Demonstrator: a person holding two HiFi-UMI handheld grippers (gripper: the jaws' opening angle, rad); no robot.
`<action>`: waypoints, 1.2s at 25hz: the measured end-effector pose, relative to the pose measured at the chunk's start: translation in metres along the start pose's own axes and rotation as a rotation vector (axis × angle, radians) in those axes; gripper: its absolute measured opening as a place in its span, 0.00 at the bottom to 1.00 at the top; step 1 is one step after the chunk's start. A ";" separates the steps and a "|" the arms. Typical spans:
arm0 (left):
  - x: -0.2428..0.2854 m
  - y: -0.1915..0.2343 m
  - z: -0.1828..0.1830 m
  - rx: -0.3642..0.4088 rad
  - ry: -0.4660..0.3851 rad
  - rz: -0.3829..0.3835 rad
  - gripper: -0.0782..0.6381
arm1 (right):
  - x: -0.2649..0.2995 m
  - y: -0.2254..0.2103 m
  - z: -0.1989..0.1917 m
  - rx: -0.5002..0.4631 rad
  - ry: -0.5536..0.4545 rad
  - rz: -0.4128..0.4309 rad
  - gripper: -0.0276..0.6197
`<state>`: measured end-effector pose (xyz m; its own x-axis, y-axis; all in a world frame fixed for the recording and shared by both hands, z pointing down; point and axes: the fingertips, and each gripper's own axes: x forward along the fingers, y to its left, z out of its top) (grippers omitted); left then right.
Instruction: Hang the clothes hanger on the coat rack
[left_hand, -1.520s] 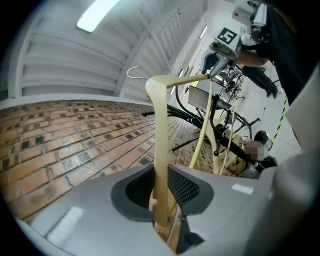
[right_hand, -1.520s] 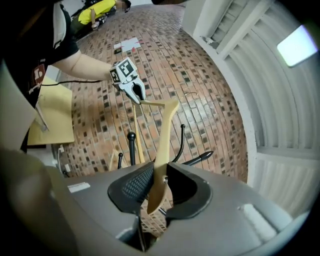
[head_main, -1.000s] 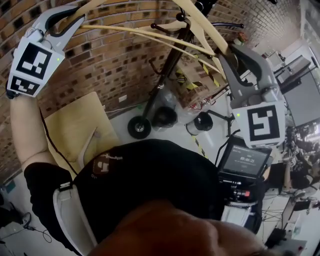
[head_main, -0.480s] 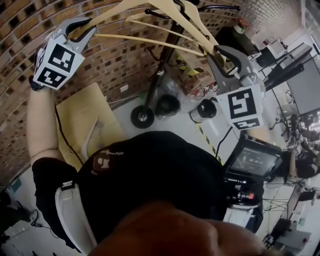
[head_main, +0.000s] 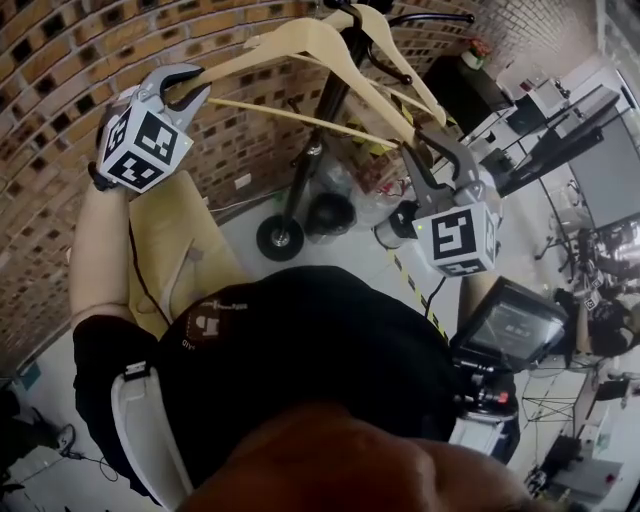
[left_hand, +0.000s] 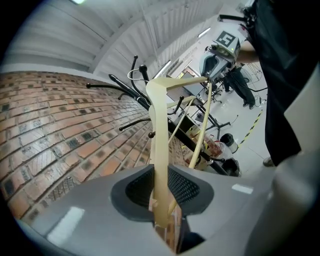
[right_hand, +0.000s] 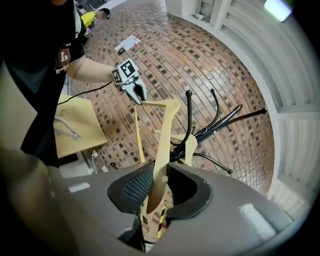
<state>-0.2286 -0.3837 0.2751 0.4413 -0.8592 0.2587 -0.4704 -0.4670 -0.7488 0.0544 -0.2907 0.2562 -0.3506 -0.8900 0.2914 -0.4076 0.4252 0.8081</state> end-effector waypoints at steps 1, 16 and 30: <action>0.006 -0.004 -0.002 0.001 0.003 -0.008 0.22 | 0.004 0.003 -0.007 0.000 0.011 0.002 0.20; 0.114 -0.072 -0.023 0.003 0.031 -0.120 0.23 | 0.070 0.036 -0.125 0.091 0.173 0.011 0.20; 0.140 -0.077 -0.034 -0.368 -0.187 0.003 0.34 | 0.097 0.034 -0.152 0.176 0.125 -0.048 0.26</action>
<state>-0.1565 -0.4755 0.3900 0.5549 -0.8239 0.1155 -0.6991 -0.5370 -0.4721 0.1346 -0.3878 0.3902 -0.2244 -0.9186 0.3252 -0.5656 0.3946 0.7242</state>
